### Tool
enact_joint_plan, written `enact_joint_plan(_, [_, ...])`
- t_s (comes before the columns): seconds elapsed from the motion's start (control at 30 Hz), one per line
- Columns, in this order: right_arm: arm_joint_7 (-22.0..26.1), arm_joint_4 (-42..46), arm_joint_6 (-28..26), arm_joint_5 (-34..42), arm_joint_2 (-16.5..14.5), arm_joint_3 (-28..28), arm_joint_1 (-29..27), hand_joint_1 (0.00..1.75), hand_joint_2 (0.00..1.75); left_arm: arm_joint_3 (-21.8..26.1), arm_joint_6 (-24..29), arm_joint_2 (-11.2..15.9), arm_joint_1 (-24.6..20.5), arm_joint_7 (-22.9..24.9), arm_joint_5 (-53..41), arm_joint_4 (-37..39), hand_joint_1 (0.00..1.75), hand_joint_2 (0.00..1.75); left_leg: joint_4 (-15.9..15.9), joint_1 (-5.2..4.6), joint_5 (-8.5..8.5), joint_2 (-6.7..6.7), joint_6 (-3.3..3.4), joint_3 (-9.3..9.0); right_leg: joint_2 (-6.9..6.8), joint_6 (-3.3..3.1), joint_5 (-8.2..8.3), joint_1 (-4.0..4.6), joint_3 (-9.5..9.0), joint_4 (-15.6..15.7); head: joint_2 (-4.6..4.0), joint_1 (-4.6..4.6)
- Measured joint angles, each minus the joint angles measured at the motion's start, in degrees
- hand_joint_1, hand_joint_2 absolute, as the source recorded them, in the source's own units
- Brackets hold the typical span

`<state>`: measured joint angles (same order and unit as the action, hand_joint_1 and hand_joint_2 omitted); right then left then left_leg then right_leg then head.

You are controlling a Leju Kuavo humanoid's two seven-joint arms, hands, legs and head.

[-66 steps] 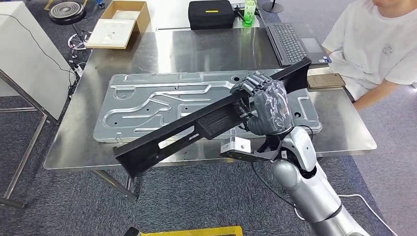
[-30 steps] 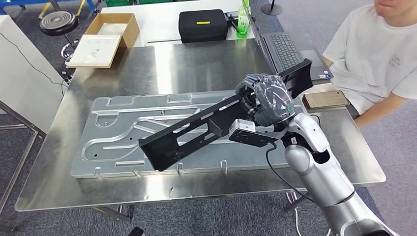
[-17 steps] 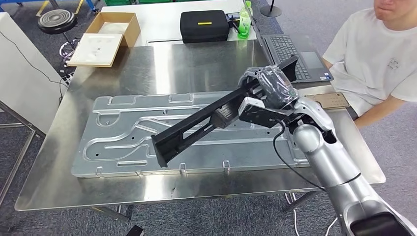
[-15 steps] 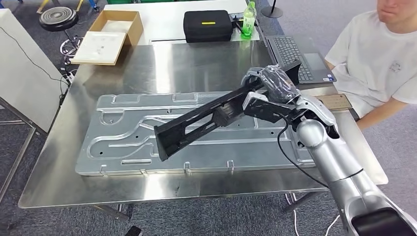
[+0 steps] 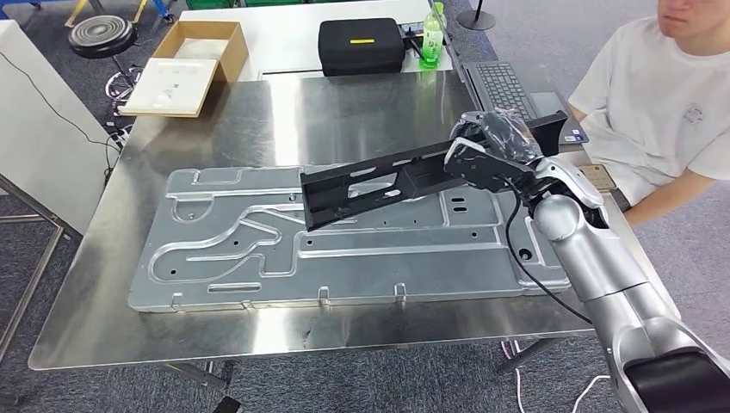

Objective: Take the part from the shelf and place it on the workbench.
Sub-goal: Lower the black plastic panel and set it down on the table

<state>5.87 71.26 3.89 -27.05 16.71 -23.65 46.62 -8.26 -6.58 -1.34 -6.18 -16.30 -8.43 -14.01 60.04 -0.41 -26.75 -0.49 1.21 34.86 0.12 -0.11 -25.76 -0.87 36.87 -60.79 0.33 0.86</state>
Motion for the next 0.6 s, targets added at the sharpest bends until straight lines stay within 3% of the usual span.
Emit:
enact_joint_plan(0.03, [-0.14, -0.2, -0.29, -0.08, 0.01, 0.09, 0.07, 1.75, 1.75, 0.0, 0.04, 0.04, 0.0, -0.14, -0.14, 0.0, 0.0, 1.75, 1.2, 0.04, -0.86, 0.04, -0.3, 0.47, -0.05, -0.31, 0.07, -0.12, -0.12, 0.17, 0.0, 0.01])
enact_joint_plan(0.17, [-1.13, -1.18, -1.9, -0.47, 0.01, 0.72, 0.16, 0.0, 0.0, -0.03, 1.01, 0.08, 0.04, -0.57, -1.39, 0.0, 0.0, 1.75, 13.47, 0.53, -6.22, 0.12, -1.22, 6.31, -0.2, -0.89, -0.03, -0.1, -0.39, 0.35, 0.0, 0.01])
enact_joint_plan(0.2, [-1.43, -1.51, -2.23, -0.7, 0.01, 0.91, 0.15, 0.0, 0.0, -0.07, 1.39, 0.08, 0.05, -0.49, -1.69, 0.0, 0.0, 1.75, 14.83, 0.61, -6.08, 0.12, -1.27, 7.16, -0.19, -0.92, -0.07, -0.07, -0.44, 0.35, 0.0, 0.01])
enact_joint_plan(0.23, [-1.71, -1.85, -2.46, -0.88, 0.01, 1.09, 0.15, 0.0, 0.0, -0.11, 1.69, 0.08, 0.04, -0.37, -1.87, 0.0, 0.0, 1.75, 14.08, 0.66, -4.89, 0.12, -1.22, 7.0, -0.17, -0.92, -0.12, -0.06, -0.52, 0.34, 0.0, 0.02])
enact_joint_plan(0.3, [-2.23, -2.43, -2.77, -0.87, -0.01, 1.52, 0.18, 0.0, 0.0, -0.15, 1.87, 0.09, -0.04, -0.18, -1.74, 0.0, 0.0, 0.87, 7.48, 0.65, -0.84, 0.12, -0.83, 4.22, -0.12, -0.83, -0.25, -0.07, -0.79, 0.36, 0.0, 0.02])
enact_joint_plan(0.37, [-2.96, -3.12, -2.54, 0.21, -0.1, 2.34, 0.39, 0.0, 0.0, -0.07, 1.4, 0.11, -0.11, -0.28, -1.08, 0.0, 0.0, 0.0, 1.32, 0.4, 1.39, 0.09, -0.36, 1.38, -0.08, -0.51, -0.3, 0.05, -0.81, 0.38, 0.0, 0.01])
enact_joint_plan(0.47, [-4.33, -4.77, -0.24, 4.43, -0.44, 4.01, 0.85, 0.0, 0.0, 0.23, 0.57, 0.22, -0.02, -0.74, -0.21, 0.0, 0.0, 0.0, -0.91, 0.1, 1.48, -0.01, 0.25, 0.48, -0.08, 0.41, -0.03, 0.09, -0.73, 0.74, 0.0, 0.0])
enact_joint_plan(0.5, [-4.65, -5.33, 0.57, 5.89, -0.58, 4.49, 0.98, 0.0, 0.0, 0.3, 0.45, 0.26, 0.05, -0.83, -0.07, 0.0, 0.0, 0.44, -1.32, 0.18, 1.72, -0.01, 0.52, 0.29, -0.11, 0.7, -0.15, 0.06, -0.75, 0.69, 0.0, 0.0])
enact_joint_plan(0.57, [-5.18, -6.71, 1.76, 8.44, -0.93, 5.33, 1.73, 0.0, 0.87, 0.48, 0.28, 0.33, 0.07, -0.97, 0.08, 0.01, 0.0, 1.31, -2.27, 0.4, 2.26, 0.01, 1.23, -0.19, -0.12, 1.1, -1.74, 0.08, 0.2, -1.54, 0.0, -0.01])
enact_joint_plan(0.6, [-5.44, -7.65, 2.33, 9.83, -1.09, 5.76, 2.23, 0.0, 1.31, 0.62, 0.22, 0.36, 0.04, -1.02, 0.1, 0.01, 0.0, 1.75, -2.49, 0.41, 2.4, 0.03, 1.49, -0.33, -0.13, 1.16, -3.3, 0.04, 1.49, -4.33, 0.0, -0.03])
